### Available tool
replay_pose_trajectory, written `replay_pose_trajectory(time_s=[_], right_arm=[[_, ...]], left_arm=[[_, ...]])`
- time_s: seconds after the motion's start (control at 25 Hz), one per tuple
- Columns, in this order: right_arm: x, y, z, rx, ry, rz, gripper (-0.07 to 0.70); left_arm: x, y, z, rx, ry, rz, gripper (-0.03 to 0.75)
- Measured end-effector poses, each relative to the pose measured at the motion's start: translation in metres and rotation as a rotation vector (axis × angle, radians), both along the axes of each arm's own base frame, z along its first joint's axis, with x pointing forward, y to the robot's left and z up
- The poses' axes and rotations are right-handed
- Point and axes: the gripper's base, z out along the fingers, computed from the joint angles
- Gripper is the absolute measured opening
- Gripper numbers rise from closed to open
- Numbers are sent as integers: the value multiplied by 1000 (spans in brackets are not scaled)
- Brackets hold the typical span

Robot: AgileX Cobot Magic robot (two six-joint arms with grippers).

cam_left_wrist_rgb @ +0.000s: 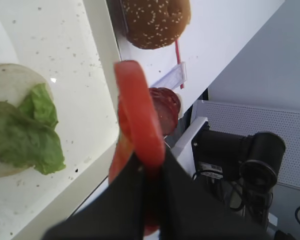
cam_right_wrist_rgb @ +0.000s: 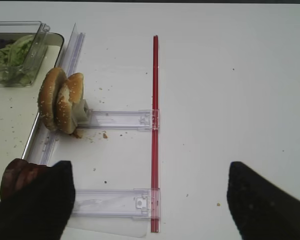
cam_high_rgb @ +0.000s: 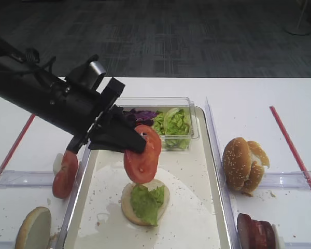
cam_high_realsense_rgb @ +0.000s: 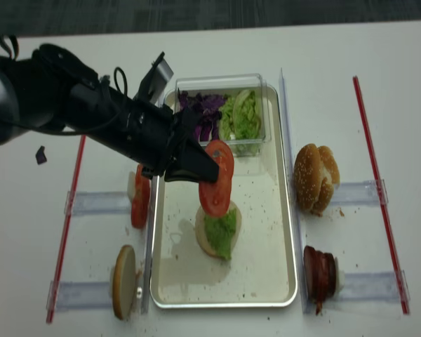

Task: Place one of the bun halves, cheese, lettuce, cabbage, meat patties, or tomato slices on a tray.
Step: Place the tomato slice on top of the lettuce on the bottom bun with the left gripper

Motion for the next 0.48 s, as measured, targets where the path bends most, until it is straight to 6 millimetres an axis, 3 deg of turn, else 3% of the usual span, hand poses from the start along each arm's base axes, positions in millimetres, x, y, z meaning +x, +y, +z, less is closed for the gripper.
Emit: replay_pose_trajectory(time_s=[0.48], right_arm=[[0, 0, 0, 0, 0, 0, 633]], left_arm=[[11, -4, -40, 17, 125, 30, 5]])
